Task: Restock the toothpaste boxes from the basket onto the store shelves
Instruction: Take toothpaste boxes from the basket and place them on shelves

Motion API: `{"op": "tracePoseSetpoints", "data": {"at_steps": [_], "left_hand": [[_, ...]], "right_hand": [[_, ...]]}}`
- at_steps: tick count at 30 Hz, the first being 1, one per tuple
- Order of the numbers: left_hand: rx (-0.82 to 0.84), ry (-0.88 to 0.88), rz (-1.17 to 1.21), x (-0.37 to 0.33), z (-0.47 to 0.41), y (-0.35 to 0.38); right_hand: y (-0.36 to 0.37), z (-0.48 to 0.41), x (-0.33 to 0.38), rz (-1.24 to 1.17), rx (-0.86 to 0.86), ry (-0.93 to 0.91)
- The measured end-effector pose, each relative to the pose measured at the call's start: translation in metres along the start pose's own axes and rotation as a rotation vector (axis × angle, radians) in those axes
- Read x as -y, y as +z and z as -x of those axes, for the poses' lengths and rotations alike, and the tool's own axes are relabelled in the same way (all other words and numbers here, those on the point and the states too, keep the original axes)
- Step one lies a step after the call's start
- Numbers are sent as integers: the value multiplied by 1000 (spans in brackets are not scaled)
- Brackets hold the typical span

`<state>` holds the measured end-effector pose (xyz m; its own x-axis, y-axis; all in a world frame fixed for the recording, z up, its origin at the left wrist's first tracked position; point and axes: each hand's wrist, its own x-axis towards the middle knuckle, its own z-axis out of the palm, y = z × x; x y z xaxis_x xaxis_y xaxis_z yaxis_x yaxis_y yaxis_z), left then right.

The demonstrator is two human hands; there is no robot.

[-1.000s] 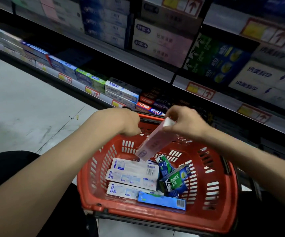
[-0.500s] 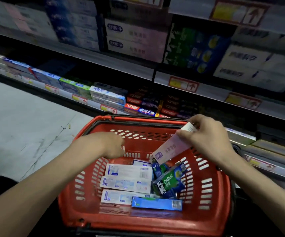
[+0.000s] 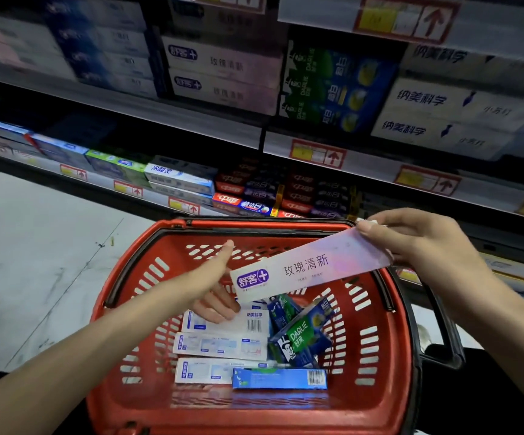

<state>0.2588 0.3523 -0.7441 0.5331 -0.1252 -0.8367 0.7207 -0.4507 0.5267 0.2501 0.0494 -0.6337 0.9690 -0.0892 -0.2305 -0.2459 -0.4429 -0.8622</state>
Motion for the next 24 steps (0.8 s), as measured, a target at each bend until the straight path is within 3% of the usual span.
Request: {"op": "tracePoseSetpoints", "data": {"at_steps": [2, 7, 11, 14, 18, 24], "left_hand": [[82, -33, 217, 3, -2, -3], [210, -27, 422, 5, 10, -5], [137, 126, 619, 0, 28, -9], [26, 322, 562, -7, 42, -10], [32, 551, 404, -13, 55, -15], [100, 672, 370, -8, 54, -24]], "right_hand": [[-3, 3, 3, -59, 38, 11], [-7, 7, 1, -139, 116, 68], [1, 4, -4, -388, 77, 200], [12, 4, -10, -545, 10, 369], [19, 7, -4, -597, -46, 451], [21, 7, -10, -688, -66, 518]]}}
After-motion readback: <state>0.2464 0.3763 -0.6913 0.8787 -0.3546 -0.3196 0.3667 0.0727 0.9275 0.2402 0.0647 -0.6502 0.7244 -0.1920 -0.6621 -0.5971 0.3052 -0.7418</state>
